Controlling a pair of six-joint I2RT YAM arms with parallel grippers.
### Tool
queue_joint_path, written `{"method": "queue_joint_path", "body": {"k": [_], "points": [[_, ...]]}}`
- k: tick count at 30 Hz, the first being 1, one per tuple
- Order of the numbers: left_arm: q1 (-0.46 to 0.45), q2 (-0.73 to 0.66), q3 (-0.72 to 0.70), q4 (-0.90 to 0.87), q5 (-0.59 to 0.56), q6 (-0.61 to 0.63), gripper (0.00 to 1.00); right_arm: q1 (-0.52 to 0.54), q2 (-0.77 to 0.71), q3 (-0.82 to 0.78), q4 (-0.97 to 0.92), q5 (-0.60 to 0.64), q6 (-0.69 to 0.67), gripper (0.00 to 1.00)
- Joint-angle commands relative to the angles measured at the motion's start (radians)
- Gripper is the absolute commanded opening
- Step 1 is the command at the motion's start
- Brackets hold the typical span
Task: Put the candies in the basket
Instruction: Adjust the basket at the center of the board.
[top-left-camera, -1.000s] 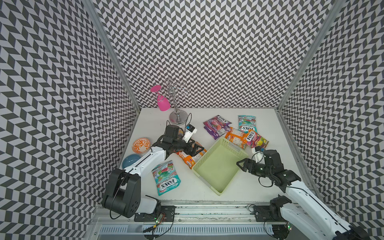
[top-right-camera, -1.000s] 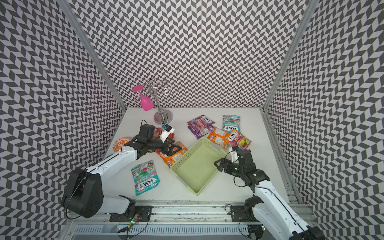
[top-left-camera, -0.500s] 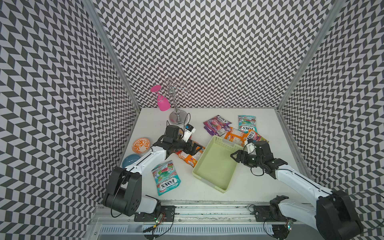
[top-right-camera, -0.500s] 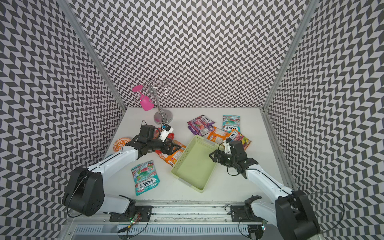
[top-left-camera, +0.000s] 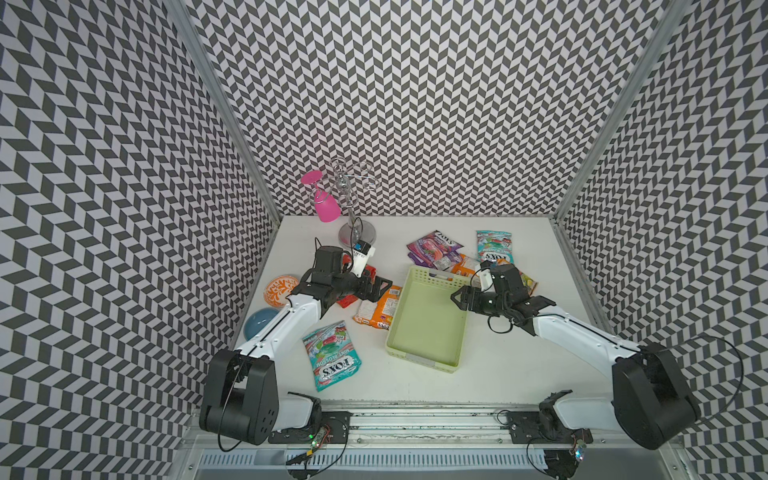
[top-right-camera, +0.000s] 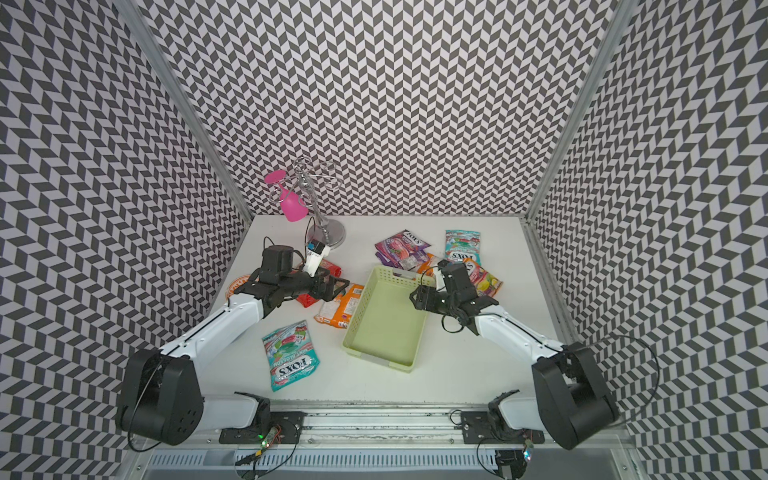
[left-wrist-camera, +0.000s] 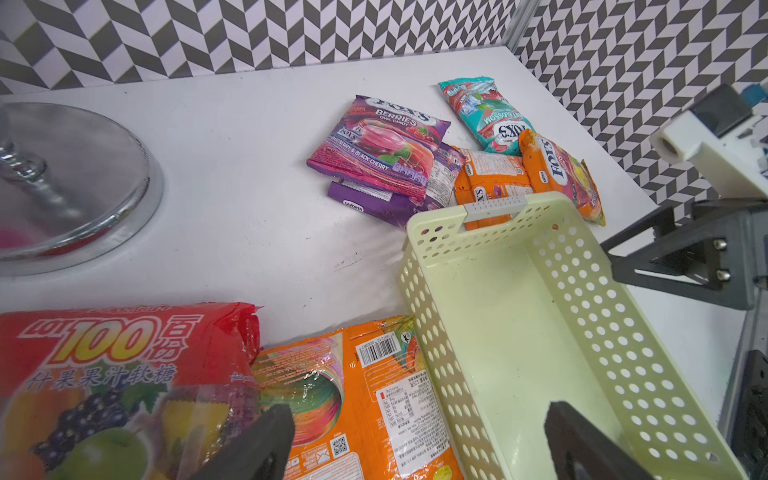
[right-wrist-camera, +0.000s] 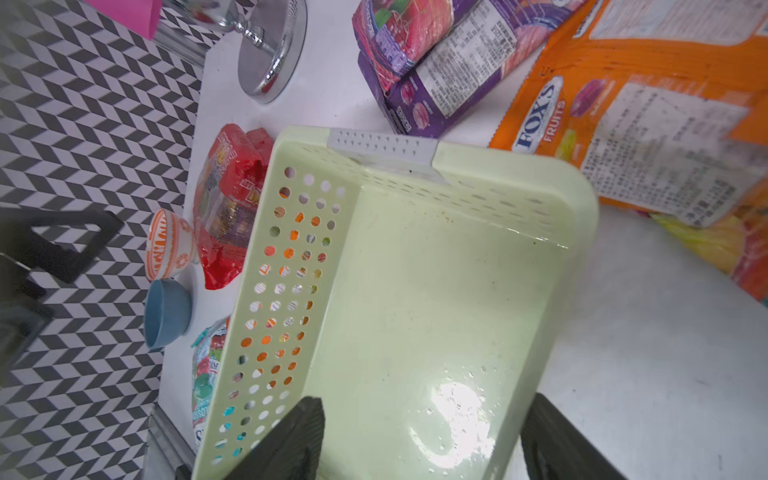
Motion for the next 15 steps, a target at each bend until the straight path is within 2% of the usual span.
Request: {"method": "queue_joint_path", "body": {"k": [1, 6, 10, 15], "points": [[0.012, -0.02, 0.051, -0.003, -0.036, -0.002, 0.99, 0.006, -0.096, -0.052, -0.05, 0.086, -0.046, 0.78], [0.033, -0.024, 0.083, -0.018, -0.077, -0.018, 0.99, 0.007, -0.16, -0.111, -0.087, 0.08, -0.039, 0.75], [0.045, -0.028, 0.093, -0.015, -0.115, -0.021, 0.99, 0.018, -0.153, -0.141, -0.037, 0.062, -0.011, 0.66], [0.068, -0.048, 0.086, -0.005, -0.13, -0.034, 0.99, 0.063, -0.059, -0.09, 0.019, 0.061, 0.0, 0.49]]}}
